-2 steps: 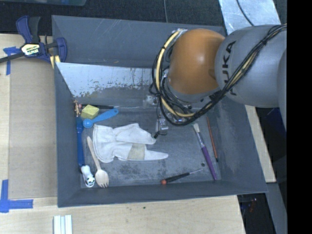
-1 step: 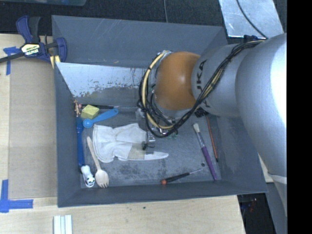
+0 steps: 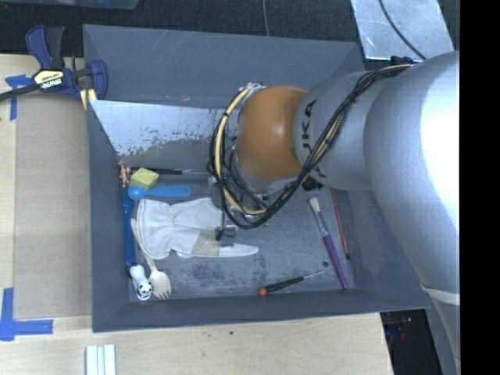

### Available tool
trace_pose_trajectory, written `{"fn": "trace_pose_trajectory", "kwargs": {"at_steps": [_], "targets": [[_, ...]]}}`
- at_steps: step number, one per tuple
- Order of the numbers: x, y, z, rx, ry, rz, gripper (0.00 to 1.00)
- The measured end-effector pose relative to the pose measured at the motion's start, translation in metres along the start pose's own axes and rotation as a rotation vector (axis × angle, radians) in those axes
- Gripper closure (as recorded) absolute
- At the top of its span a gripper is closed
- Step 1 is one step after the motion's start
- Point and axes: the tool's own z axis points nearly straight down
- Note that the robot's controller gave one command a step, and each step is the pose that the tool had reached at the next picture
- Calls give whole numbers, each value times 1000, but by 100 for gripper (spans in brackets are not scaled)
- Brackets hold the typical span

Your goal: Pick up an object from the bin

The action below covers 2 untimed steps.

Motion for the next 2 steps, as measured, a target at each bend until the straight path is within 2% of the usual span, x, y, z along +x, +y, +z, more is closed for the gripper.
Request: {"fn": "trace_pose_trajectory", "kwargs": {"at_steps": [1,2], "targets": [[-8,-20,1,1,9,-20,100],[-8,-20,1,1,9,-20,100]]}}
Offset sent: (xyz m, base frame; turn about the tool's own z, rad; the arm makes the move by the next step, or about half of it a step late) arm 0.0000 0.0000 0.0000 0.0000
